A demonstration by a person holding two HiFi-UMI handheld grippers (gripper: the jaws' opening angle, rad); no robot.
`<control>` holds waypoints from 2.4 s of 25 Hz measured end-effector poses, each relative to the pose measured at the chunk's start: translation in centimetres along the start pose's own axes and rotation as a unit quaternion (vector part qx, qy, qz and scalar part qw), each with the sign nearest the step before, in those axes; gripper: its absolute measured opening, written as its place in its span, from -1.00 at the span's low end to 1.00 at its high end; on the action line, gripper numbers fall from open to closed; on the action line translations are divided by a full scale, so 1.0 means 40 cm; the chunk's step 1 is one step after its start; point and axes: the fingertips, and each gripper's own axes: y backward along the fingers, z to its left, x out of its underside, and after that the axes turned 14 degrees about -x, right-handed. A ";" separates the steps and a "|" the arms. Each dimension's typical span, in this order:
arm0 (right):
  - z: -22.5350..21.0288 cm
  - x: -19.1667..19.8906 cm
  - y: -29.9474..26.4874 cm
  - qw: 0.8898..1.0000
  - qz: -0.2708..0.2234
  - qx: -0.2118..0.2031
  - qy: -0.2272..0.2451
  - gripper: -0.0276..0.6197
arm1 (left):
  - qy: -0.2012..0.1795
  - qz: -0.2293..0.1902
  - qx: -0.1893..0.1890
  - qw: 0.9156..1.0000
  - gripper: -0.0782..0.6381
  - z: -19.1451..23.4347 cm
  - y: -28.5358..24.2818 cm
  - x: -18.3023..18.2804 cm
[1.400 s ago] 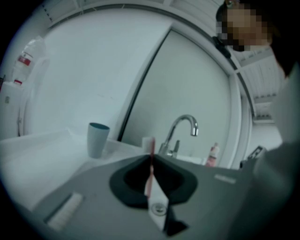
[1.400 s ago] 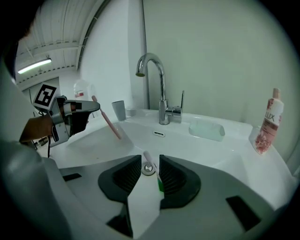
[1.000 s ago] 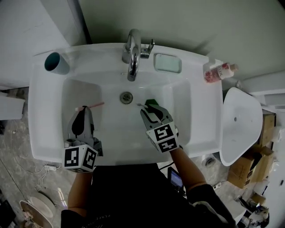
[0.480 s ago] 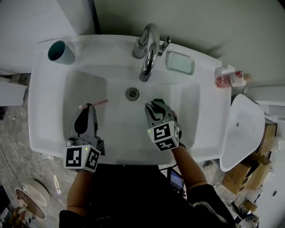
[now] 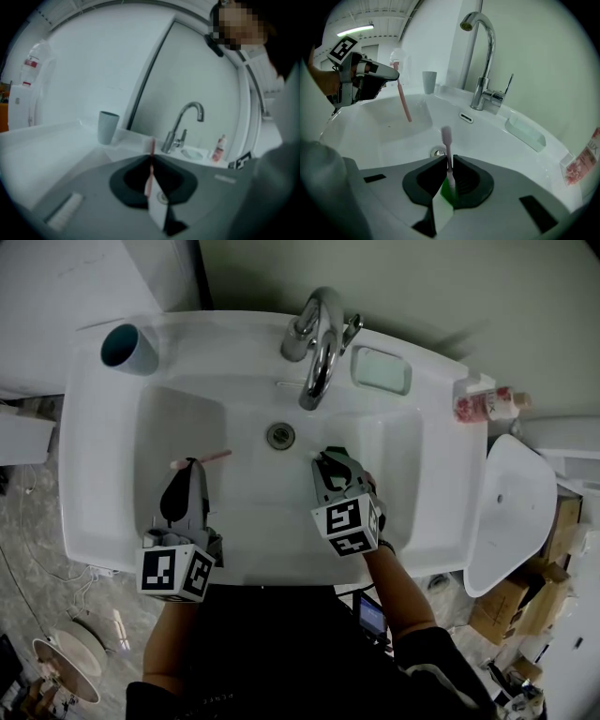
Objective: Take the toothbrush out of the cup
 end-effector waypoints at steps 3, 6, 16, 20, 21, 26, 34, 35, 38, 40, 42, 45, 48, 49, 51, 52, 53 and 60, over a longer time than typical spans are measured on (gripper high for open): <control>0.000 -0.002 0.012 1.000 0.001 0.012 -0.001 -0.82 | 0.000 -0.002 0.007 1.000 -0.72 0.001 0.001 -0.005; -0.002 -0.006 0.030 1.000 -0.001 0.026 -0.005 -0.82 | 0.000 -0.004 0.017 1.000 -0.72 -0.001 0.003 -0.012; -0.002 -0.038 0.113 0.996 -0.007 0.087 -0.017 -0.84 | -0.006 -0.014 0.062 0.998 -0.72 -0.010 0.013 -0.057; 0.002 -0.063 0.149 0.994 -0.010 0.112 -0.014 -0.84 | -0.012 -0.024 0.075 0.997 -0.72 0.003 0.015 -0.085; 0.001 -0.069 0.160 0.993 -0.013 0.118 -0.014 -0.85 | -0.012 -0.026 0.078 0.997 -0.72 0.007 0.016 -0.092; 0.006 -0.107 0.208 0.989 -0.029 0.145 -0.015 -0.86 | -0.019 -0.029 0.090 0.995 -0.72 0.023 0.023 -0.111; 0.045 -0.176 0.256 0.984 -0.065 0.165 -0.019 -0.86 | -0.034 -0.040 0.109 0.993 -0.72 0.043 0.040 -0.145; 0.050 -0.184 0.261 0.983 -0.071 0.166 -0.020 -0.86 | -0.039 -0.043 0.112 0.992 -0.72 0.044 0.043 -0.150; 0.068 -0.212 0.272 0.981 -0.095 0.165 -0.023 -0.86 | -0.052 -0.051 0.118 0.990 -0.72 0.048 0.055 -0.163; 0.079 -0.230 0.278 0.980 -0.110 0.162 -0.029 -0.86 | -0.058 -0.052 0.120 0.990 -0.72 0.054 0.060 -0.168; 0.089 -0.244 0.284 0.979 -0.121 0.160 -0.035 -0.86 | -0.064 -0.050 0.121 0.989 -0.72 0.061 0.064 -0.170; 0.105 -0.257 0.290 0.977 -0.136 0.156 -0.045 -0.86 | -0.072 -0.052 0.123 0.988 -0.72 0.072 0.072 -0.178; 0.123 -0.264 0.292 0.976 -0.150 0.150 -0.057 -0.86 | -0.083 -0.055 0.122 0.987 -0.72 0.082 0.083 -0.179; 0.128 -0.265 0.293 0.975 -0.155 0.148 -0.062 -0.86 | -0.087 -0.055 0.123 0.987 -0.72 0.084 0.087 -0.178; 0.136 -0.268 0.295 0.974 -0.163 0.142 -0.071 -0.86 | -0.094 -0.054 0.123 0.986 -0.72 0.086 0.095 -0.177; 0.139 -0.270 0.296 0.973 -0.166 0.139 -0.075 -0.86 | -0.096 -0.054 0.123 0.986 -0.72 0.086 0.099 -0.176; 0.142 -0.272 0.297 0.973 -0.169 0.136 -0.078 -0.86 | -0.097 -0.055 0.123 0.986 -0.72 0.088 0.101 -0.176; 0.158 -0.278 0.298 0.971 -0.183 0.128 -0.086 -0.86 | -0.105 -0.057 0.125 0.985 -0.72 0.089 0.117 -0.170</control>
